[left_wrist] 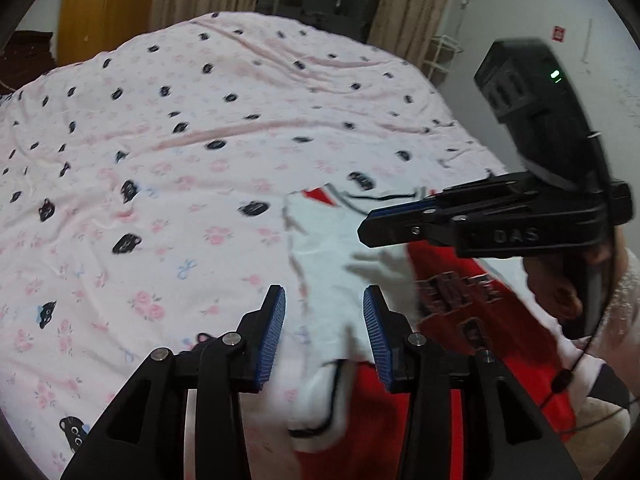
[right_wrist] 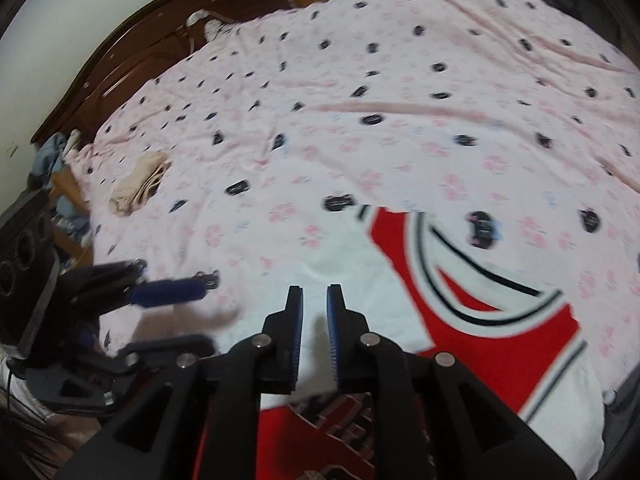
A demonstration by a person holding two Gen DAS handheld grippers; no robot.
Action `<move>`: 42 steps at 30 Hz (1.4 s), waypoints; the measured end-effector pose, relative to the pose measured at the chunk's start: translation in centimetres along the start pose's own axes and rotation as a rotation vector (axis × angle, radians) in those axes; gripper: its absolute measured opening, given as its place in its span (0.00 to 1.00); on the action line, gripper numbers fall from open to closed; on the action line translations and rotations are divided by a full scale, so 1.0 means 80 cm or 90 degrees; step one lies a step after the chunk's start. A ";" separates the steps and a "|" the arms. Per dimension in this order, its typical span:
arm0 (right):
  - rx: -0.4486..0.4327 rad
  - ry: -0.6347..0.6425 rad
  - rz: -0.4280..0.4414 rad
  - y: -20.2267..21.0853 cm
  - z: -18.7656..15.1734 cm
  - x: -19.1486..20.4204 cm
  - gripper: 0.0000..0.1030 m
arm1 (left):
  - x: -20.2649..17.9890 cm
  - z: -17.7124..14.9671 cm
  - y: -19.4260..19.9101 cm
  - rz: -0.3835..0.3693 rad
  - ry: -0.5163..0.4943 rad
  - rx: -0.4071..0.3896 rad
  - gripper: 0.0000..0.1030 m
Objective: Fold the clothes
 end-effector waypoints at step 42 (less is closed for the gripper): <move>-0.076 -0.096 -0.149 0.064 -0.040 -0.097 0.27 | -0.105 -0.002 -0.004 0.037 -0.143 -0.041 0.50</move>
Point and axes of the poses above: each gripper's, at about its wrist camera, not at the fingertips, and y roughly against the way its jaws point, x to its left, z to its top, the point moved 2 cm from there along -y, roughly the way its jaws point, and after that the axes turned 10 degrees about -y, right-handed, at the moved point
